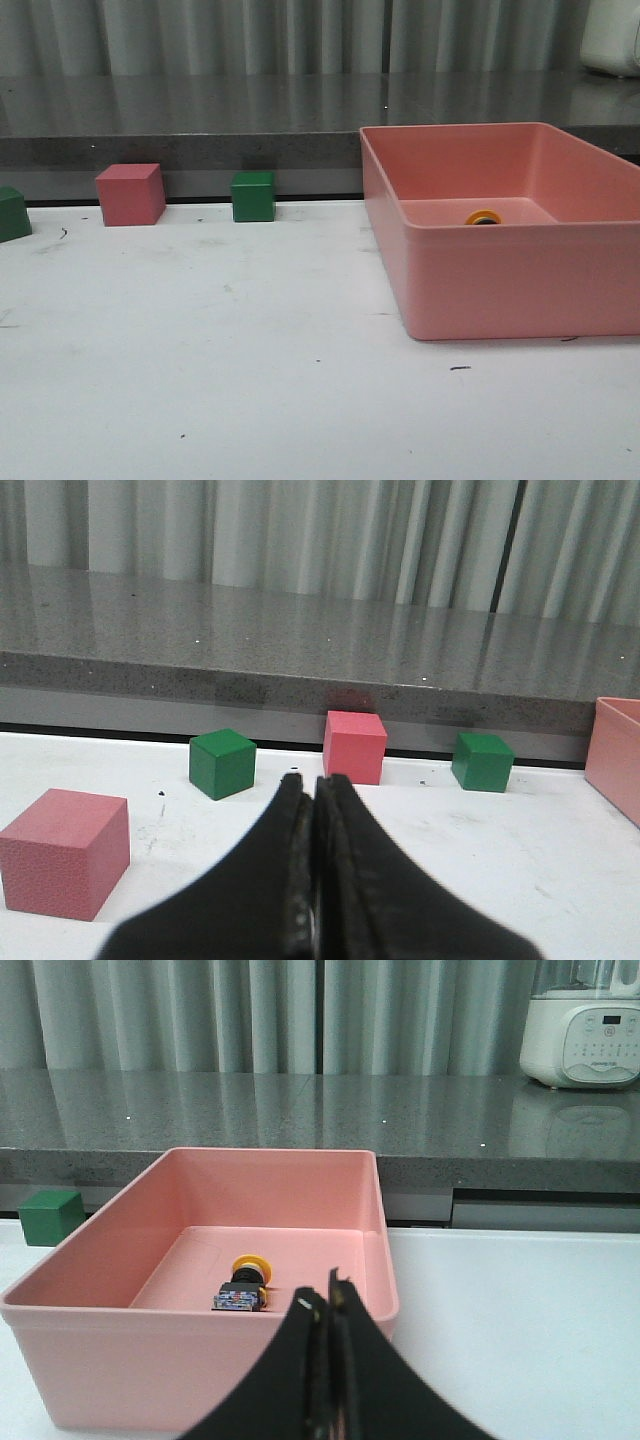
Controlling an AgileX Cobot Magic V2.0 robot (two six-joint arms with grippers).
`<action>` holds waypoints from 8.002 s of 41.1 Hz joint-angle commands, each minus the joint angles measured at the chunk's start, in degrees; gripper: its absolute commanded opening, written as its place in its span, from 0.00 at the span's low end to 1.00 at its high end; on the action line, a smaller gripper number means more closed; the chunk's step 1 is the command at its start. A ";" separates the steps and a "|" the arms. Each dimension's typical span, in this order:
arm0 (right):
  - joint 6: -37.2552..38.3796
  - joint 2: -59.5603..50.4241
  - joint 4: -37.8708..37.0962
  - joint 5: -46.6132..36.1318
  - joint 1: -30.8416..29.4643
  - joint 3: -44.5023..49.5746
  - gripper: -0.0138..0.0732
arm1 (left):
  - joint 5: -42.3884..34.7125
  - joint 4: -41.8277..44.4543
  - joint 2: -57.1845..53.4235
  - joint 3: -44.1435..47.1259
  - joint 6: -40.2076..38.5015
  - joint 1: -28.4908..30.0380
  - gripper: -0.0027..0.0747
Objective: Place and stand button with both arms
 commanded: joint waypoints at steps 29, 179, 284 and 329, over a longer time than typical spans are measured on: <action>-0.52 -1.05 0.00 -5.24 -0.40 -0.22 0.08 | -5.40 -0.28 -1.28 0.82 -0.23 0.09 0.01; 0.31 88.36 -0.81 53.89 11.04 -79.48 0.91 | 20.76 1.92 33.17 -40.12 -0.23 0.09 0.64; 5.93 106.05 -0.54 61.06 14.33 -105.46 0.47 | 20.76 1.92 33.17 -40.12 -0.23 0.09 0.64; 29.02 121.89 5.87 60.85 40.41 -115.02 0.47 | 20.76 1.92 33.17 -40.12 -0.23 0.09 0.64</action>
